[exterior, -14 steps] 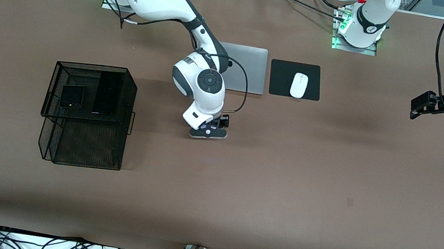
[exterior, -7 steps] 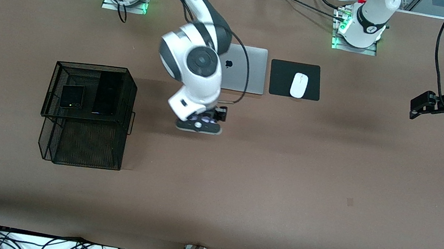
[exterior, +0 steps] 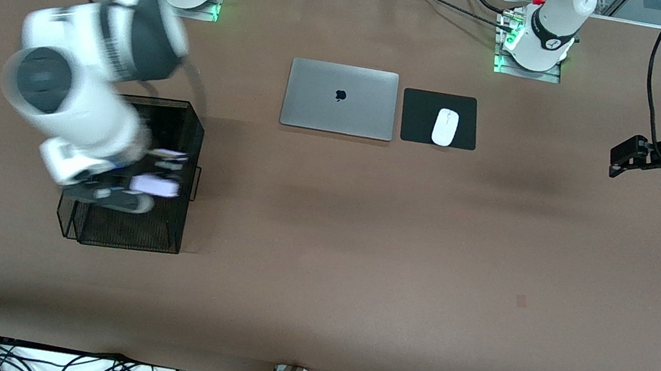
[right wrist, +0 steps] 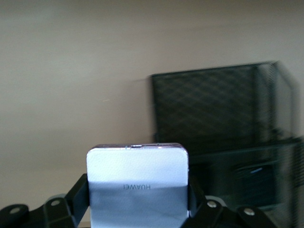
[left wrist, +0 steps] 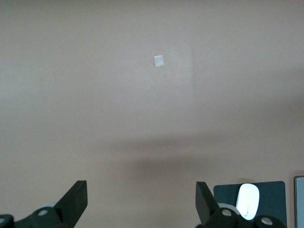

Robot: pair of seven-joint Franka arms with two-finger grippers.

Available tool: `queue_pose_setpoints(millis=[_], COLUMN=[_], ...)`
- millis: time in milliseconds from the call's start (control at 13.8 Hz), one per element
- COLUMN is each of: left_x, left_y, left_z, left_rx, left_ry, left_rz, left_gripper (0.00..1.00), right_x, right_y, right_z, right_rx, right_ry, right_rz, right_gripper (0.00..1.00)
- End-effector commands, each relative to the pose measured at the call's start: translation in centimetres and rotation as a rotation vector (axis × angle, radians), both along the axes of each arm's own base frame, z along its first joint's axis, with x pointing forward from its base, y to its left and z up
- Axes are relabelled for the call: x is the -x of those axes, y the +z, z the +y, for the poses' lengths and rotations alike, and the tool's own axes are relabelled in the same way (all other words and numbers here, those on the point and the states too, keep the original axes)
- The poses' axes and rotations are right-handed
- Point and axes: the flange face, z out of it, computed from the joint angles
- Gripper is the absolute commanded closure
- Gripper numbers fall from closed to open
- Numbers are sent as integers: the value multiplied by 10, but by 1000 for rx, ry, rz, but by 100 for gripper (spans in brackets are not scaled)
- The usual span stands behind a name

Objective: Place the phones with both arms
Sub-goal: 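Carry the white phone into the basket and open the right gripper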

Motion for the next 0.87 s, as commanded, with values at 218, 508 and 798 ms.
queue_pose_setpoints(millis=[218,508,798], left_x=[-1,-1,-1], left_y=[4,4,4], left_z=[-4,-4,-6], left_rx=[21,21,21], left_ry=[1,0,-2], left_rz=[0,0,0], left_gripper=[0,0,0], right_x=[-41,-52,-46], right_y=[-88,-148,-196], right_z=[-111,-112,-106], right_rx=[-54,-56,-67], right_ry=[0,-18,-29], right_rz=[16,14,28], right_gripper=[81,81,71])
